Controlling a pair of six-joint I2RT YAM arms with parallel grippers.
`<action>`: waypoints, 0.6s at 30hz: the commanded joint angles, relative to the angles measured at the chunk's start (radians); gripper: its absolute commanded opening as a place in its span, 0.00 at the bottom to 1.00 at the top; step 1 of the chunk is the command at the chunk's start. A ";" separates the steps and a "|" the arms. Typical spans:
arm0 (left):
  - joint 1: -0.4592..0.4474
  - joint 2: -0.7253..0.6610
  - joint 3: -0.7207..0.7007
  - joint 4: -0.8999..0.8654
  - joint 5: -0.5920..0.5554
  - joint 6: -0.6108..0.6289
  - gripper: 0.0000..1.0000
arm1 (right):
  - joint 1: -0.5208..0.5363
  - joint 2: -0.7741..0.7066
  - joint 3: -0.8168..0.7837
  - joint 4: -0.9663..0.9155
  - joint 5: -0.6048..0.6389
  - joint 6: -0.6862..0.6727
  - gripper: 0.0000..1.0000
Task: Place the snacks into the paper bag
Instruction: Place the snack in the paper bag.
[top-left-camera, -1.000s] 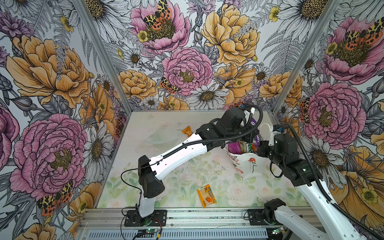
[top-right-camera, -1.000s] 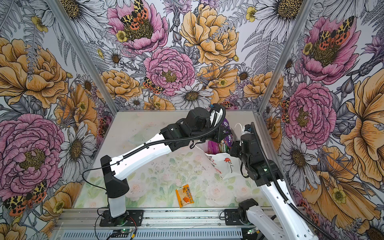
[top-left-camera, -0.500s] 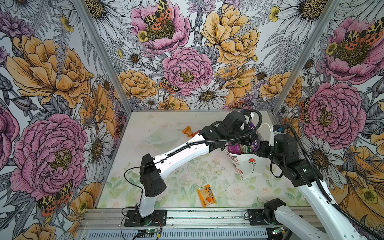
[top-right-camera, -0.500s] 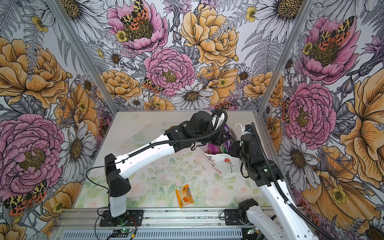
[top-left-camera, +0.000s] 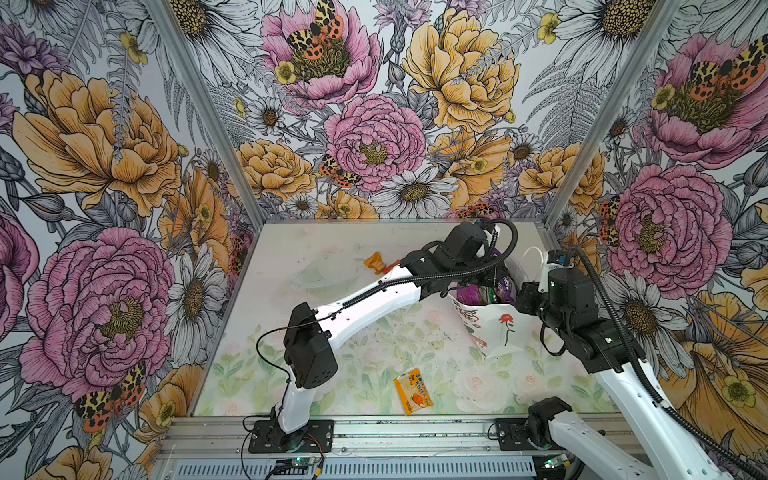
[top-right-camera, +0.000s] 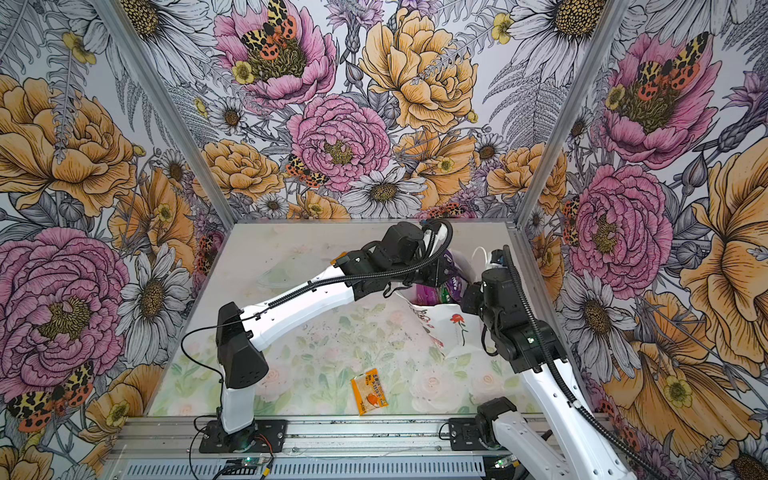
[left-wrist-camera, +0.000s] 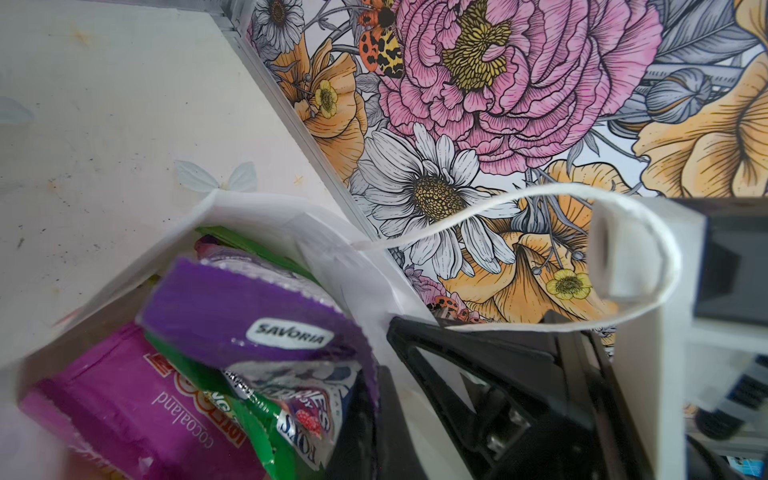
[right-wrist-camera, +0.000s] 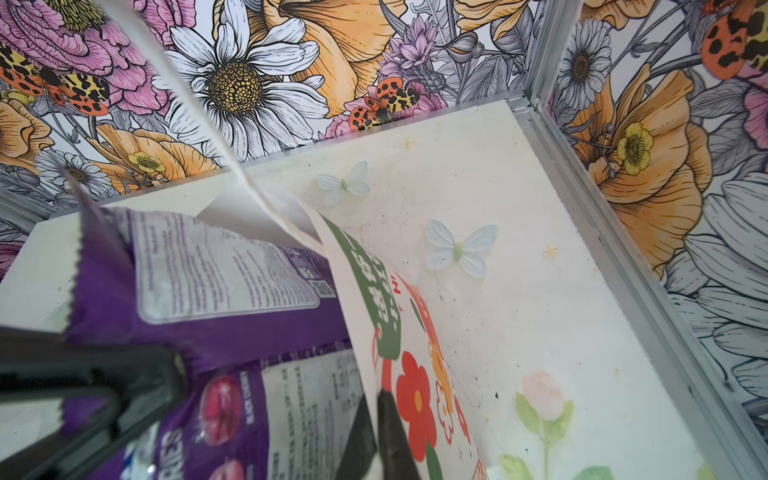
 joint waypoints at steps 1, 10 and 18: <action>0.009 0.043 0.014 -0.020 0.017 -0.015 0.00 | 0.000 -0.021 0.012 0.066 0.007 0.019 0.00; -0.010 0.160 0.136 -0.130 0.039 0.017 0.00 | -0.001 -0.017 0.011 0.069 0.006 0.018 0.00; -0.032 0.220 0.188 -0.192 0.013 0.039 0.00 | -0.001 -0.015 0.010 0.070 0.009 0.018 0.00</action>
